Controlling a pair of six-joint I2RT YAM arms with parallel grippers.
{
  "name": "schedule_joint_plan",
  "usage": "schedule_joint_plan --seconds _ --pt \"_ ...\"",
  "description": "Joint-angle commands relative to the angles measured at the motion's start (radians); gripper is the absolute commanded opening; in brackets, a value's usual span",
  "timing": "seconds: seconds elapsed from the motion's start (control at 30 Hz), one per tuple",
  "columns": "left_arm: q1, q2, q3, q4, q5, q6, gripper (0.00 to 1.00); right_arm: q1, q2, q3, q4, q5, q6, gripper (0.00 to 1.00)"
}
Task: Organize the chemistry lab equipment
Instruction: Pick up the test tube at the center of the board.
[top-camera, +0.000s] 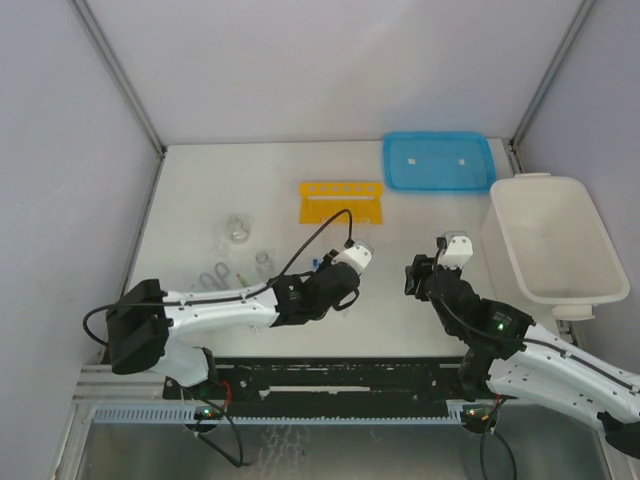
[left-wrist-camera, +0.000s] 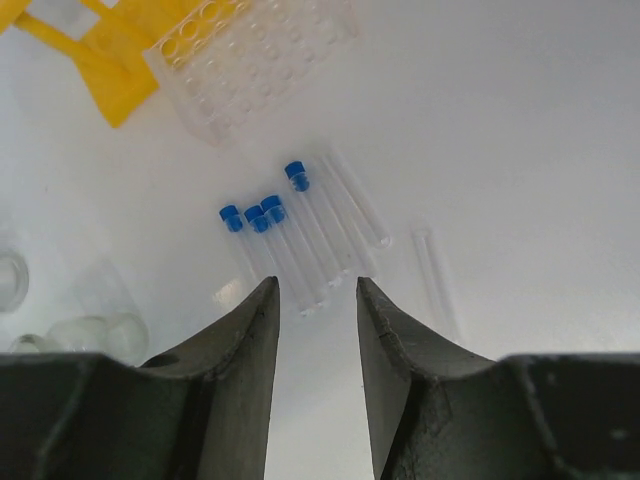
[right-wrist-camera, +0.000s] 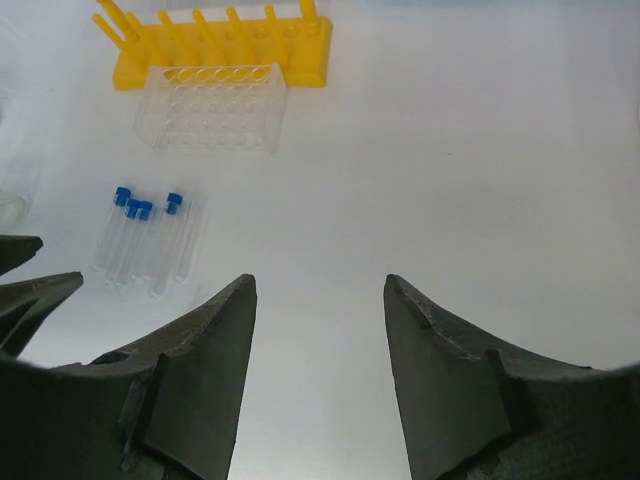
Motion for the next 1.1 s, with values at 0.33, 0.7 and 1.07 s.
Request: schedule_joint_plan --seconds 0.33,0.7,1.07 --pt "-0.025 0.103 -0.098 0.308 0.271 0.415 0.42 -0.051 -0.043 0.011 0.007 -0.029 -0.003 0.55" --pt "-0.025 0.192 -0.048 0.365 0.387 0.467 0.43 -0.086 -0.06 0.009 0.008 -0.057 0.006 0.55" --pt "0.029 0.243 -0.007 0.374 0.344 0.346 0.41 -0.088 -0.135 0.007 -0.027 -0.007 0.03 0.55"
